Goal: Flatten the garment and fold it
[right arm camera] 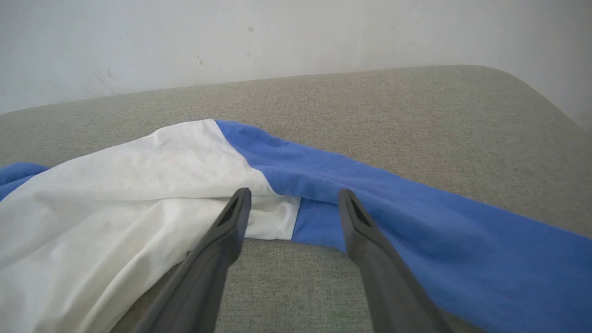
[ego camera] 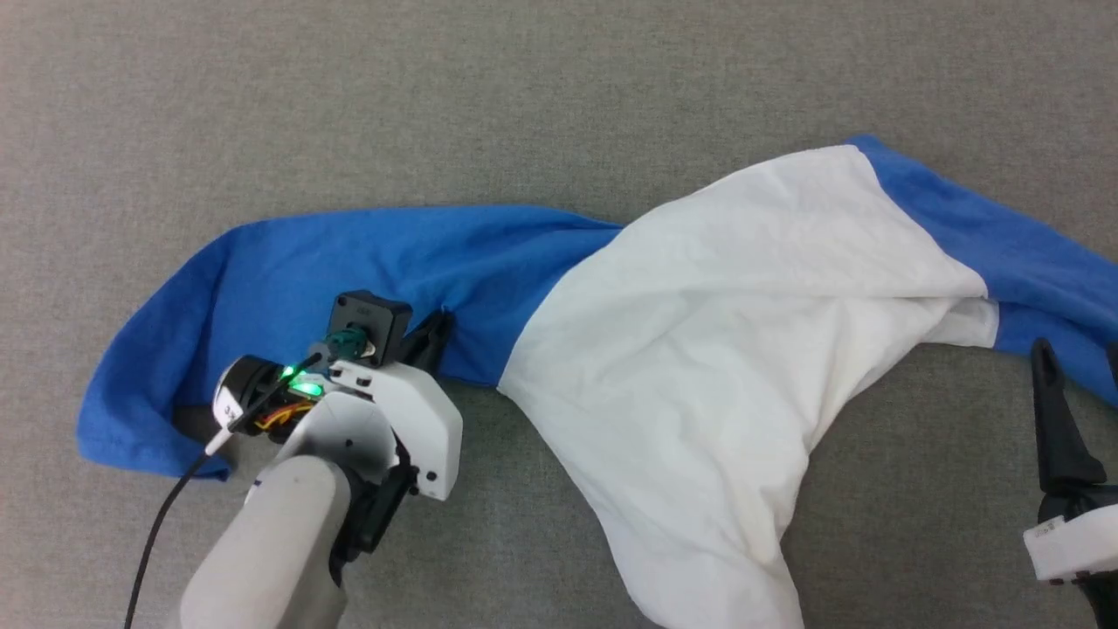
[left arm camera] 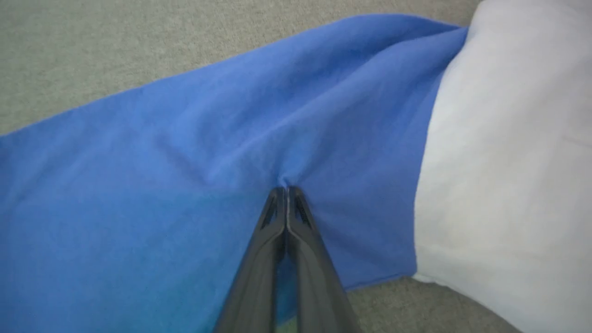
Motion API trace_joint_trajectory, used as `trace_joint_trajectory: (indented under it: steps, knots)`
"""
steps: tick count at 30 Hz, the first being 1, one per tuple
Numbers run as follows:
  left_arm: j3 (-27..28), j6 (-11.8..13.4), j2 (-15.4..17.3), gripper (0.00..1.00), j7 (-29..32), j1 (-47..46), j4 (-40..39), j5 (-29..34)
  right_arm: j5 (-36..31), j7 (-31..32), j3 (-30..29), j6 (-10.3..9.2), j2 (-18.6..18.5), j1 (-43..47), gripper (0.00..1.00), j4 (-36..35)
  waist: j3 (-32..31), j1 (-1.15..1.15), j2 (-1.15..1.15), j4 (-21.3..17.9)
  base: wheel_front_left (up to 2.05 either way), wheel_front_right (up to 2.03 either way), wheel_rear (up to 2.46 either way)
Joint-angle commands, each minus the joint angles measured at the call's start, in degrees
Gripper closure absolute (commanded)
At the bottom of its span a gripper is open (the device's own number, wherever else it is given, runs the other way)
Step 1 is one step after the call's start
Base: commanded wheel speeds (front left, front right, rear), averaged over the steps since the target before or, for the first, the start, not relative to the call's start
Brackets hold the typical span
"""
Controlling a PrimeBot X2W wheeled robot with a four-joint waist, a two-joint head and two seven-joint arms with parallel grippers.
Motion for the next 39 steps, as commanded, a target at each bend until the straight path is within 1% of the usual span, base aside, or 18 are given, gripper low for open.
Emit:
trace_joint_trajectory:
  steps: [1,4,7,8,12,15,17,19,21,23,27,29,30,33,35,37,39]
  knots:
    - [0.42,0.47,0.34,1.0,-0.34,-0.99,0.55,0.38,0.11,0.07,-0.14,-0.04,-0.32,-0.6,0.0,0.14,-0.32,-0.01,0.0,0.19,0.0,0.0,0.0]
    - [2.08,1.18,1.28,1.0,-0.8,-3.23,-2.0,0.55,0.02,0.11,0.14,-0.04,-0.27,-0.63,0.0,0.23,-0.74,-0.01,0.0,0.53,0.0,0.0,0.0]
    - [5.22,3.42,3.16,1.0,-1.88,-6.13,-5.28,1.81,-0.02,0.14,0.49,-0.04,-0.17,-0.7,0.0,0.26,-0.92,-0.01,0.0,0.7,0.0,0.0,0.0]
    - [5.22,3.42,3.16,1.0,-1.88,-6.13,-5.28,1.81,-0.02,0.14,0.49,-0.04,-0.17,-0.7,0.0,0.26,-0.92,-0.01,0.0,0.7,0.0,0.0,0.0]
    - [9.91,7.29,5.16,1.0,-5.39,-9.19,-8.11,3.86,-0.02,0.01,0.94,-0.04,-0.1,-1.11,0.0,0.39,-0.65,-0.01,0.0,0.54,0.0,0.0,0.0]
    - [11.6,8.55,5.77,1.0,-5.63,-8.94,-7.49,3.59,0.12,-0.31,1.38,-0.04,0.03,-1.29,0.0,0.85,-0.48,-0.01,0.0,0.21,0.0,0.0,0.0]
    - [12.27,9.22,5.74,0.0,-5.61,-7.88,-6.56,3.06,0.21,-0.54,1.61,-0.04,0.13,-1.35,0.0,1.3,-0.47,-0.01,0.0,-0.01,0.0,0.0,0.0]
    - [13.16,10.12,5.05,0.0,-6.65,-6.6,-6.01,2.22,0.29,-0.74,1.87,-0.04,0.22,-1.45,0.0,1.74,-0.43,-0.01,0.0,-0.25,0.0,0.0,0.0]
    - [14.03,9.9,4.03,0.0,-8.63,-5.5,-5.71,0.44,0.37,-0.86,2.07,-0.04,0.31,-1.49,0.0,2.19,-0.47,-0.01,0.0,-0.33,0.0,0.0,0.0]
    - [15.23,10.62,2.04,0.0,-11.99,-4.29,-7.08,-1.13,0.4,-0.87,2.27,-0.04,0.36,-1.49,0.0,2.57,-0.7,-0.01,0.0,-0.31,0.0,0.0,0.0]
    - [17.11,11.73,-1.33,0.0,-22.45,-1.4,-14.14,-1.83,0.27,-0.83,2.68,-0.04,0.31,-1.4,0.0,2.96,-1.71,-0.01,0.0,0.13,0.0,0.0,0.0]
    - [17.26,11.12,-2.45,0.0,-28.08,0.76,-18.57,-1.83,-0.12,-0.78,3.16,-0.04,0.11,-1.29,0.0,2.92,-2.51,-0.01,0.0,0.47,0.0,0.0,0.0]
    - [17.34,11.11,-2.87,0.0,-29.83,2.24,-20.54,-1.57,-0.41,-0.66,3.54,-0.04,-0.01,-1.16,0.0,2.85,-2.96,-0.01,0.0,0.69,0.0,0.0,0.0]
    - [16.95,11.33,-3.83,0.0,-32.21,7.79,-25.64,0.38,-0.95,0.08,5.2,-0.04,-0.22,-0.81,0.0,2.16,-4.24,-0.01,0.0,1.3,0.0,0.0,0.0]
    - [16.55,12.07,-4.63,0.0,-32.73,12.29,-28.03,2.31,-1.23,0.86,6.8,-0.04,-0.6,-0.68,0.0,1.25,-4.83,-0.01,0.0,1.66,0.0,0.0,0.0]
    - [16.04,12.63,-6.54,0.0,-32.94,16.47,-29.77,3.03,-1.51,1.89,8.61,-0.04,-1.21,-0.54,0.0,0.34,-5.3,-0.01,0.0,2.08,0.0,0.0,0.0]
    - [15.35,12.14,-8.45,0.0,-32.99,19.84,-31.49,4.3,-1.51,3.29,10.63,-0.04,-1.87,-0.26,0.0,-0.43,-5.58,-0.01,0.0,2.59,0.0,0.0,0.0]
